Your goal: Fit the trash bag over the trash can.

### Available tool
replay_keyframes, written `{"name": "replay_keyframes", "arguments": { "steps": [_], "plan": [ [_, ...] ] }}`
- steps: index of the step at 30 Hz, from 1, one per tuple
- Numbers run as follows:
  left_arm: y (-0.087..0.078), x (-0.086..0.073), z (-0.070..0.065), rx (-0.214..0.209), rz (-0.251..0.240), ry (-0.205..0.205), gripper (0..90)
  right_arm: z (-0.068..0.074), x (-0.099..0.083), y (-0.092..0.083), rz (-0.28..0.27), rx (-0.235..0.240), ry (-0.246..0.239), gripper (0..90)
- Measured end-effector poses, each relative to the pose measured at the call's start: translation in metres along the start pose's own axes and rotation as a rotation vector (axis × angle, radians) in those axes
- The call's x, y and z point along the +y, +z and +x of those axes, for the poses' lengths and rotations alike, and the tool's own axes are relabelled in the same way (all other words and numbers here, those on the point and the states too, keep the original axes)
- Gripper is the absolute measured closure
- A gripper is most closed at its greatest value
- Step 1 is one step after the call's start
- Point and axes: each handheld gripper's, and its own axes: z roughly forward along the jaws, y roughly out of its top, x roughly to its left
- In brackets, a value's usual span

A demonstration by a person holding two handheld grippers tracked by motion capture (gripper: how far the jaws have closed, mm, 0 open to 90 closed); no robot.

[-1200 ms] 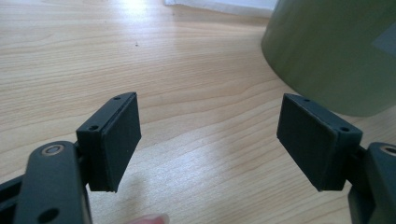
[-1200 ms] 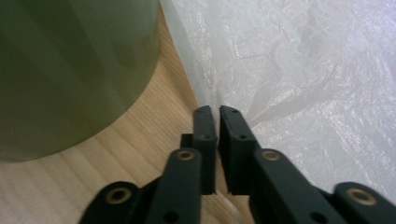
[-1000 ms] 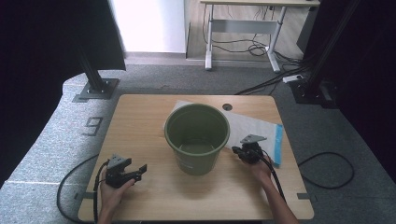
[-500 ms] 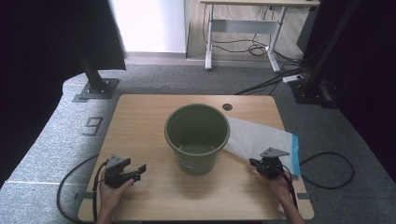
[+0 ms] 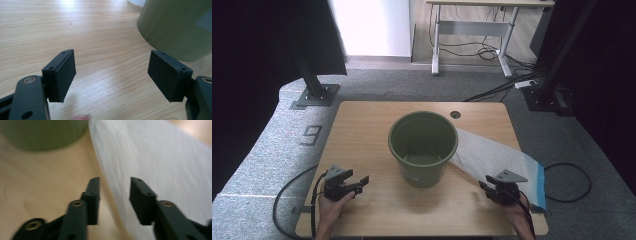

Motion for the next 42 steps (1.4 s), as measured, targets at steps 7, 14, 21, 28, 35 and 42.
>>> {"name": "replay_keyframes", "arguments": {
  "steps": [7, 14, 21, 28, 35, 42],
  "plan": [
    [0.001, -0.001, -0.002, 0.002, 0.010, 0.008, 22.2, 0.014, 0.034, 0.052, 0.012, 0.050, -0.059, 49.8],
    [0.002, -0.002, -0.005, 0.001, 0.026, 0.024, 22.1, 0.018, 0.050, 0.093, 0.033, 0.063, -0.077, 52.1],
    [0.003, -0.002, -0.005, 0.003, 0.038, 0.031, 22.0, 0.016, 0.046, 0.118, 0.054, 0.069, -0.075, 50.1],
    [0.003, -0.003, -0.007, 0.006, 0.040, 0.035, 21.9, 0.012, 0.047, 0.119, 0.054, 0.063, -0.041, 66.5],
    [0.004, -0.004, -0.009, 0.028, 0.064, 0.060, 21.8, 0.009, 0.044, 0.103, 0.095, 0.050, -0.018, 88.2],
    [0.002, -0.003, -0.009, 0.019, 0.051, 0.053, 21.8, 0.011, 0.021, 0.071, 0.109, 0.053, -0.044, 88.1]
  ]
}}
